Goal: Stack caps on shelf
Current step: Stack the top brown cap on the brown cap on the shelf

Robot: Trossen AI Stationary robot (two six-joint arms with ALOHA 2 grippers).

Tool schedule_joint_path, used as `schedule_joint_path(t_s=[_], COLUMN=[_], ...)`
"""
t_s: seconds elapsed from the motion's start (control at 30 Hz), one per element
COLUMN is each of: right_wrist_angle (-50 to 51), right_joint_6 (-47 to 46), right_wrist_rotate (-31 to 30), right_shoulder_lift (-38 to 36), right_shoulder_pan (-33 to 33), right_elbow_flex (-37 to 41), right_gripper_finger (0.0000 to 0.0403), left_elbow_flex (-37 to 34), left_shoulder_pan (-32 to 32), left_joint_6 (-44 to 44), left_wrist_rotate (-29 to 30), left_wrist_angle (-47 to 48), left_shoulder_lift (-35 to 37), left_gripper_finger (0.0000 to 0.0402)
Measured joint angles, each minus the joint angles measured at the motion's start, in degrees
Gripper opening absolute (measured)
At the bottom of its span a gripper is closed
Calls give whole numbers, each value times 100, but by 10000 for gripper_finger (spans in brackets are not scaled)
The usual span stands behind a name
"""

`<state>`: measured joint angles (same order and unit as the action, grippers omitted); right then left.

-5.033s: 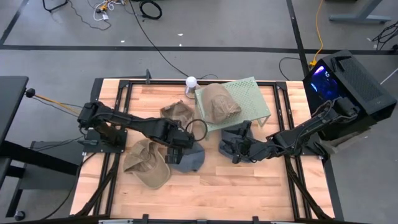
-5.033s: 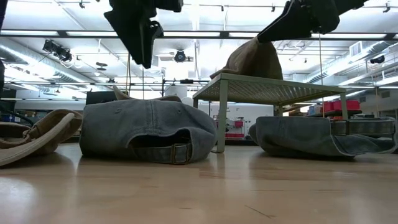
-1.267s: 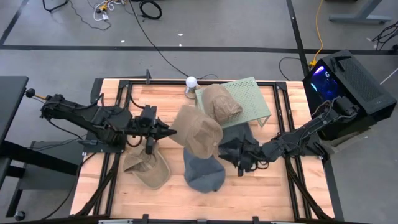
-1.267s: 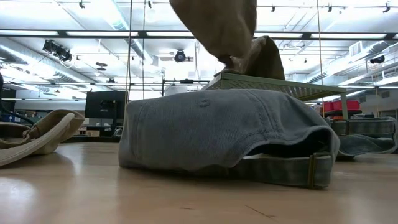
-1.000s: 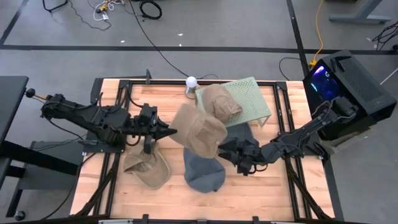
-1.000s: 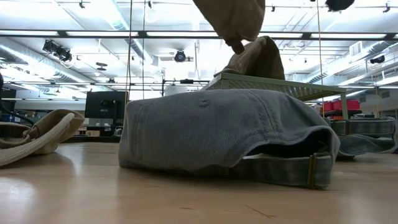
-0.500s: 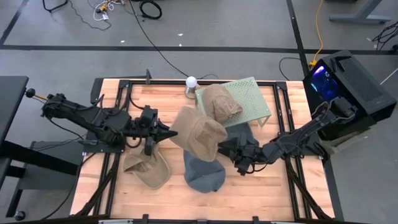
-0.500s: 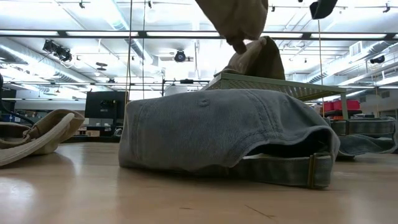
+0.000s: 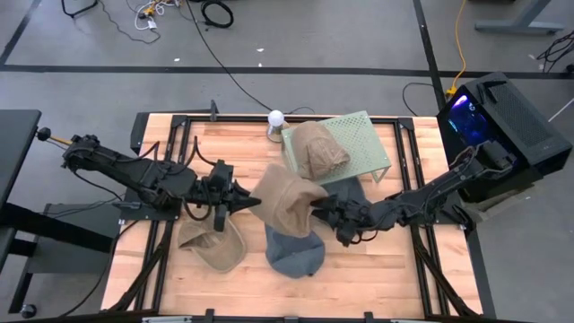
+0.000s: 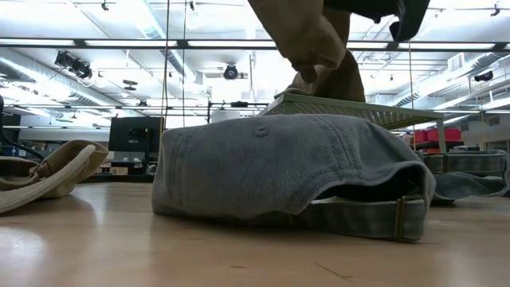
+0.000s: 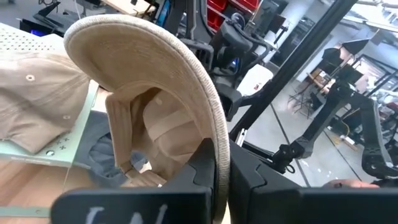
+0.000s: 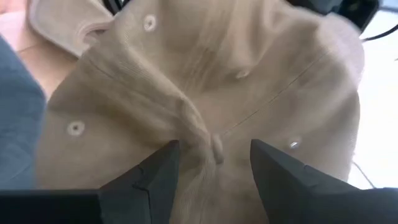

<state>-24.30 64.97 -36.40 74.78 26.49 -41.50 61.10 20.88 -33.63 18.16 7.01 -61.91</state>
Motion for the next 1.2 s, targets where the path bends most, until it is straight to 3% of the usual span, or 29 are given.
schedule_joint_path(t_s=[0.2, 0.6, 0.77, 1.07, 1.2], right_wrist_angle=[533, 159, -414, -2407, -2539], right_joint_6=[-604, -625, -551, 913, 1003], right_wrist_rotate=[78, 141, 135, -157, -173], right_shoulder_lift=[0, 0, 0, -57, -160], right_shoulder_pan=[-70, -108, -56, 285, 342], right_elbow_flex=[0, 0, 0, 0, 0], right_gripper_finger=[170, 11, 11, 3, 2], left_elbow_flex=[0, 2, 2, 9, 9], left_shoulder_pan=[-2, 0, -2, -2, -2], left_joint_6=[-1, 16, 26, 259, 600], left_wrist_rotate=[76, 2, 133, 34, -34], left_wrist_angle=[-54, -44, -45, -25, -19], left_shoulder_lift=[2, 2, 2, 52, 52], left_gripper_finger=[22, 22, 21, 29, 43])
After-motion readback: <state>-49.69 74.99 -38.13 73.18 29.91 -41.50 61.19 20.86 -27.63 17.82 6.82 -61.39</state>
